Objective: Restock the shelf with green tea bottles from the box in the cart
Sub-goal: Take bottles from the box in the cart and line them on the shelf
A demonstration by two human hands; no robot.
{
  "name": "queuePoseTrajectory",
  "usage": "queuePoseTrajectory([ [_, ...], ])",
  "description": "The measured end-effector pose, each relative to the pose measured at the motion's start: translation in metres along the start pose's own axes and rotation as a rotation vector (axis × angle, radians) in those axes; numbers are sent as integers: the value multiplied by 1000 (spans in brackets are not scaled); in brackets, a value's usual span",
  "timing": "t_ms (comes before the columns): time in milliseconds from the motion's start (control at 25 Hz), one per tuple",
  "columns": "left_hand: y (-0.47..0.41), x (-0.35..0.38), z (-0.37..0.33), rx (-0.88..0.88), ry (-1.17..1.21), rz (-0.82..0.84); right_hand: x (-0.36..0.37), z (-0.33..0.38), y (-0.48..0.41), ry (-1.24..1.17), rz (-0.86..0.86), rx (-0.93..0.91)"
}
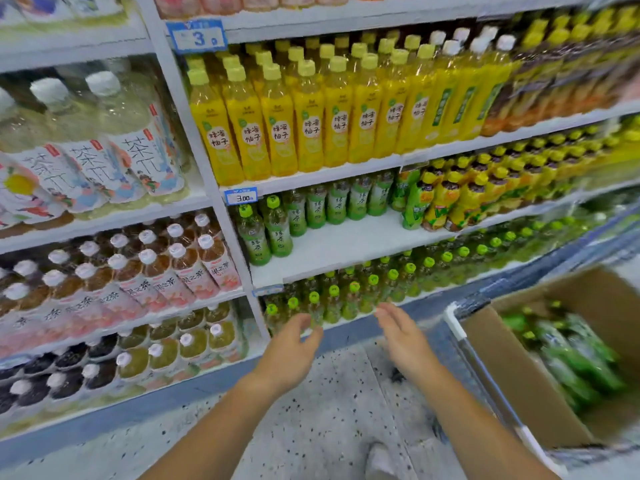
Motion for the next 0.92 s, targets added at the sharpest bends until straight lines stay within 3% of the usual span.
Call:
queuePoseTrajectory([
  [280, 21, 67, -47, 86, -50, 211, -57, -48, 102, -17, -230, 77],
  [560, 5, 186, -141, 156, -95, 338, -178, -106, 171, -59, -339, 125],
  [920, -19, 338, -209, 78, 81, 380, -336, -181, 200, 31, -294, 262],
])
Point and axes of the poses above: each hand's wrist, its own y-axis away from the middle knuckle, its own x-axis out of the palm, z = x × y, the point moved 5 cm from there along -y, towards the middle knuckle, and after that the axes turned 9 degrees about z, right-handed, at the moved point
